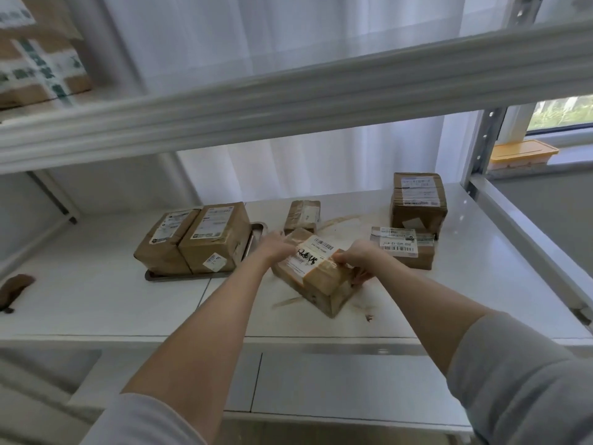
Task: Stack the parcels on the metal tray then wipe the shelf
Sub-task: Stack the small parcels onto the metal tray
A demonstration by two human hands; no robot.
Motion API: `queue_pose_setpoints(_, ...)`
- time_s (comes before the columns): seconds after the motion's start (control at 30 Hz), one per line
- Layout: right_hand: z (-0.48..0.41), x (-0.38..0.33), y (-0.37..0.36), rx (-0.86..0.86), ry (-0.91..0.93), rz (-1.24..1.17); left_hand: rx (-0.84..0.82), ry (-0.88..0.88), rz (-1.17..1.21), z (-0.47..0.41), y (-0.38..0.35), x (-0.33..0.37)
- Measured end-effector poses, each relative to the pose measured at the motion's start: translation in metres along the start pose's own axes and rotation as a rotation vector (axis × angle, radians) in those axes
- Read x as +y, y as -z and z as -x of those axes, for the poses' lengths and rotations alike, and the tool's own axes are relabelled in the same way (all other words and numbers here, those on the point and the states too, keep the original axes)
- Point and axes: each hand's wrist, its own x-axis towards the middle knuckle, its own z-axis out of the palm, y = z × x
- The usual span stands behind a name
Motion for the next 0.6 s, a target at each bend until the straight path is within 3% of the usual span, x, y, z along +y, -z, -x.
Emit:
queue_pose_setpoints(0.13,-0.006,-0.022,-0.020,-0.038,0.003,-0.016,0.128,0.110,-0.011,-0.007,0.020,-0.027)
queue_pose_setpoints(0.33,-0.014,-0.037,-0.029,-0.067,0.038,0.084,-0.137,0.229,0.180,-0.007,0.024,-0.042)
queue_pose_setpoints(0.4,-0.015,-0.039,-0.031,-0.022,0.094,0.076,-0.185,0.233,0.221,-0.008,0.021,-0.042)
queue_pose_setpoints(0.6,-0.019,-0.040,-0.047,-0.145,0.074,-0.103,-0.228,0.221,0.206,-0.012,0.016,-0.046)
